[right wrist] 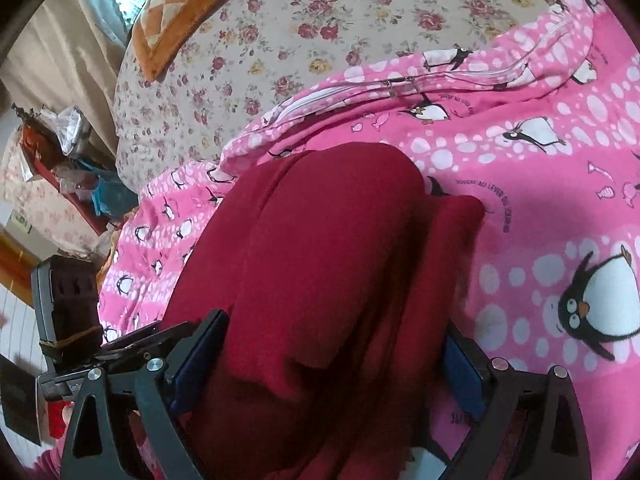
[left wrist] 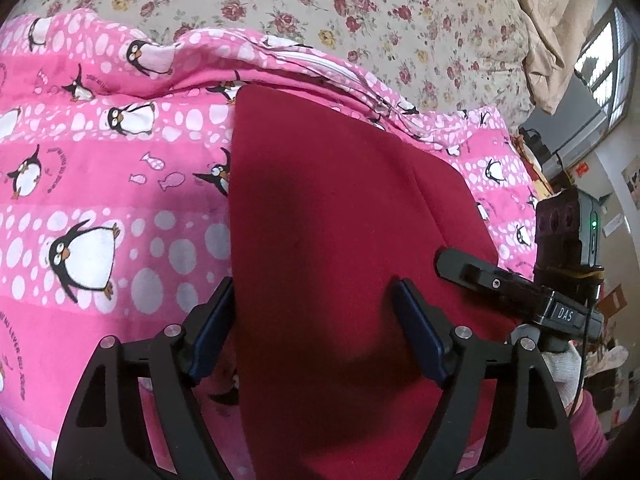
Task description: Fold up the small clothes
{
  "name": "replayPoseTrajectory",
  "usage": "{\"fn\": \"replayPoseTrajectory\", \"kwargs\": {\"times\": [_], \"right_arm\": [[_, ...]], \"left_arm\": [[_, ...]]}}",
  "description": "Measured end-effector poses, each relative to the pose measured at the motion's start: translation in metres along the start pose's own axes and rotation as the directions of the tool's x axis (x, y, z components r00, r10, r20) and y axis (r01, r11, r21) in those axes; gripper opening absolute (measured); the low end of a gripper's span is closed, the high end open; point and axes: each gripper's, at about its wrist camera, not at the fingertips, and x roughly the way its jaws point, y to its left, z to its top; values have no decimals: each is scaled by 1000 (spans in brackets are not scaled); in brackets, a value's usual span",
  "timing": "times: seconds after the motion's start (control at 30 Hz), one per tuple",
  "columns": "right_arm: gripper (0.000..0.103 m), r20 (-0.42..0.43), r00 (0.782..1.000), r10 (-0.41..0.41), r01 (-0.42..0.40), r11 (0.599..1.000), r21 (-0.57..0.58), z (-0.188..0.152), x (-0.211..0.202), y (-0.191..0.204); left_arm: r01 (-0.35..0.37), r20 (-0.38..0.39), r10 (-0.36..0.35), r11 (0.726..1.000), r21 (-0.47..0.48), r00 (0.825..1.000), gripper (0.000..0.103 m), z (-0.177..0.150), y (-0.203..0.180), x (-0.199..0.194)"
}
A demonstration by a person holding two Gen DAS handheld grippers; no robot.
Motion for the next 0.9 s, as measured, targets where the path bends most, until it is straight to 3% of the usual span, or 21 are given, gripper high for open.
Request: {"fn": "replayPoseTrajectory", "kwargs": {"times": [0.33, 0.6, 0.9], "right_arm": [[73, 45, 999, 15, -14, 1000, -24, -2, -1, 3], [56, 51, 998, -28, 32, 997, -75, -1, -10, 22], [49, 57, 998, 30, -24, 995, -101, -7, -34, 60]], "left_arm": [[7, -10, -7, 1000, 1, 1000, 83, 1, -3, 7], [-6, 20, 5, 999, 39, 1000, 46, 0, -9, -13], [8, 29, -9, 999, 42, 1000, 40, -19, -14, -58]]}}
